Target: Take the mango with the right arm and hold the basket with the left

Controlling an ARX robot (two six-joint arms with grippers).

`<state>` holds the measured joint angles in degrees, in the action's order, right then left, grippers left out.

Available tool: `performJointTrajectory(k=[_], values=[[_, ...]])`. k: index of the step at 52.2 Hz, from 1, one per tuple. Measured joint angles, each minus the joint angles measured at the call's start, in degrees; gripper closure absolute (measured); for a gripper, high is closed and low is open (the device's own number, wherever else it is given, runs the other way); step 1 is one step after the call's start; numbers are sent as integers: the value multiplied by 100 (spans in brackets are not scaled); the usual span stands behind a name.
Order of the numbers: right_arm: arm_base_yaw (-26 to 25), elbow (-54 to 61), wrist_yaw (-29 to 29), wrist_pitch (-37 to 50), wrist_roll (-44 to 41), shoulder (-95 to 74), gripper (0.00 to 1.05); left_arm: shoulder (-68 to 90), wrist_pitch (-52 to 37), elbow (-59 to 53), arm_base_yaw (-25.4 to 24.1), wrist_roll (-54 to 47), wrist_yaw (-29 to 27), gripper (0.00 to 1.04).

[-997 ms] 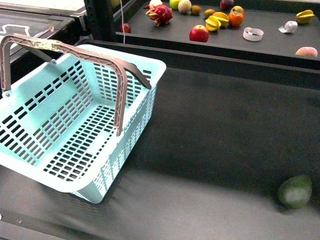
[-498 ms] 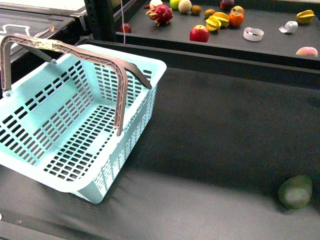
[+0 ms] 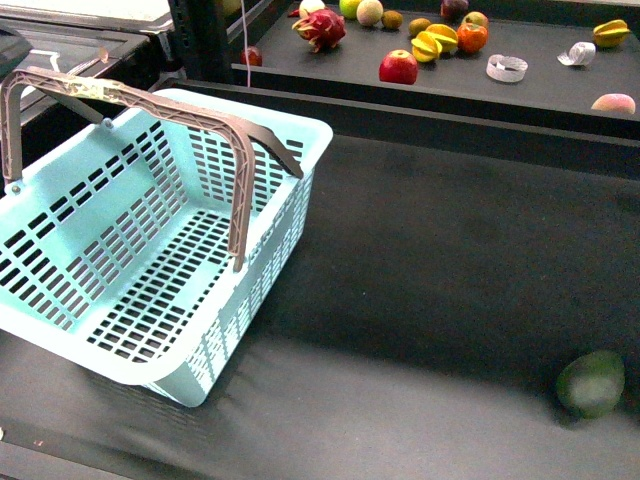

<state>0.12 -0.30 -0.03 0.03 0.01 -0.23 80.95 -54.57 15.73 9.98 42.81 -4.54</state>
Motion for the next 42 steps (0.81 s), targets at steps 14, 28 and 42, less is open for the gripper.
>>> performJointTrajectory(k=[14,28,42], values=[[0,0,0,0,2,0,8,1178,-286,848,116,428,24,6],[0,0,0,0,0,0,8,1899,-321,1572,243,713,63,6],[0,0,-2,0,2,0,8,2393,-227,2059,352,1008,57,6]])
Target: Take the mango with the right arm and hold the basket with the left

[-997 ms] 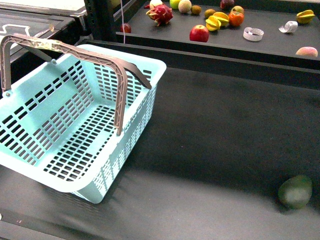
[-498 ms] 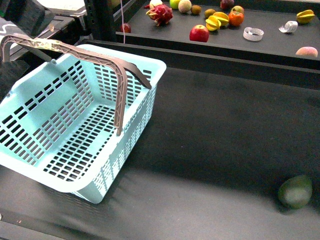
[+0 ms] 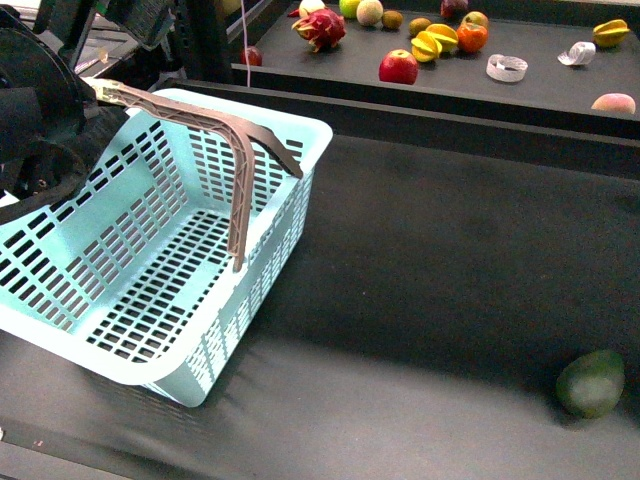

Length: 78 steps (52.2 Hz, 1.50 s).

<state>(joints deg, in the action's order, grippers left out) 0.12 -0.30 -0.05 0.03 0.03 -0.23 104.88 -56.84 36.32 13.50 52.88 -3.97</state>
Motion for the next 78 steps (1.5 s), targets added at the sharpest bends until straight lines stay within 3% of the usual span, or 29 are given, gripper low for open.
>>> performJointTrajectory(k=[22,45,68,70,78], values=[[0,0,2,0,-2,0,8,210,57,122,2,175,-48,6],[0,0,2,0,0,0,8,1150,227,1296,-341,267,63,6],[0,0,2,0,0,0,8,1598,527,1867,-247,214,-4,6],[0,0,2,0,0,0,8,1613,560,1882,-229,186,-13,10],[0,0,2,0,0,0,8,1694,686,1908,-129,98,-39,46]])
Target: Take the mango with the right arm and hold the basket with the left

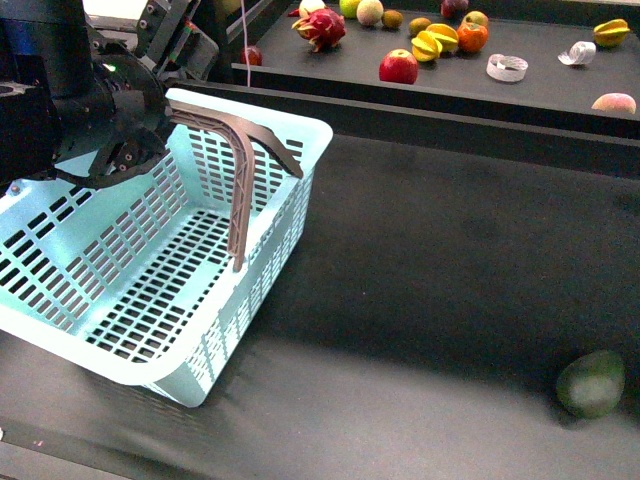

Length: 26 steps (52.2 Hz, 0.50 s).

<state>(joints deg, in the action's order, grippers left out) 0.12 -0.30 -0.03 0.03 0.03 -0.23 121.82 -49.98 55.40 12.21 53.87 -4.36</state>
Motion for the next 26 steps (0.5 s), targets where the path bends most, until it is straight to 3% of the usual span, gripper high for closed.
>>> performJointTrajectory(k=[8,14,18,26], values=[[0,0,0,0,-2,0,8,31,92,0,7,68,-9,74],[0,0,2,0,0,0,8,-13,96,-57,35,358,168,89],[0,0,2,0,-2,0,8,-131,87,-221,101,299,195,95],[0,0,-4,0,0,0,8,-643,-114,-844,125,190,243,95]])
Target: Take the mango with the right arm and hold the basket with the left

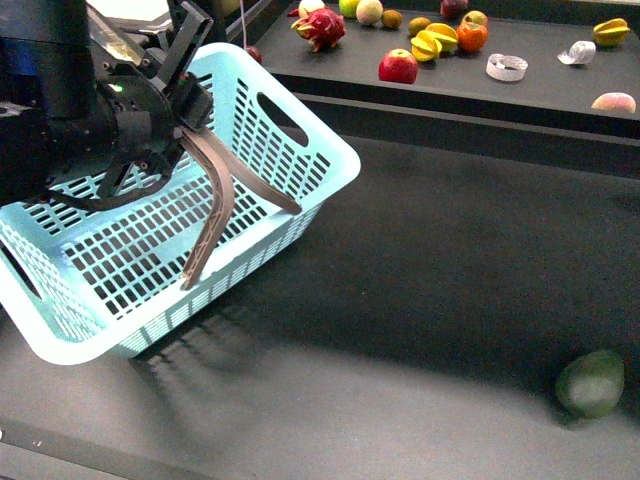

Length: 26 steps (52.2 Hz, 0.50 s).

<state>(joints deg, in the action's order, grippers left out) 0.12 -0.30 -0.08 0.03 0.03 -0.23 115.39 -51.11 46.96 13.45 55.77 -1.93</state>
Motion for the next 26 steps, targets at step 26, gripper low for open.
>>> performJointTrajectory(k=[26], values=[[0,0,11,0,0,0,8,-1847,-627,-1685,240,-1237,1563,95]])
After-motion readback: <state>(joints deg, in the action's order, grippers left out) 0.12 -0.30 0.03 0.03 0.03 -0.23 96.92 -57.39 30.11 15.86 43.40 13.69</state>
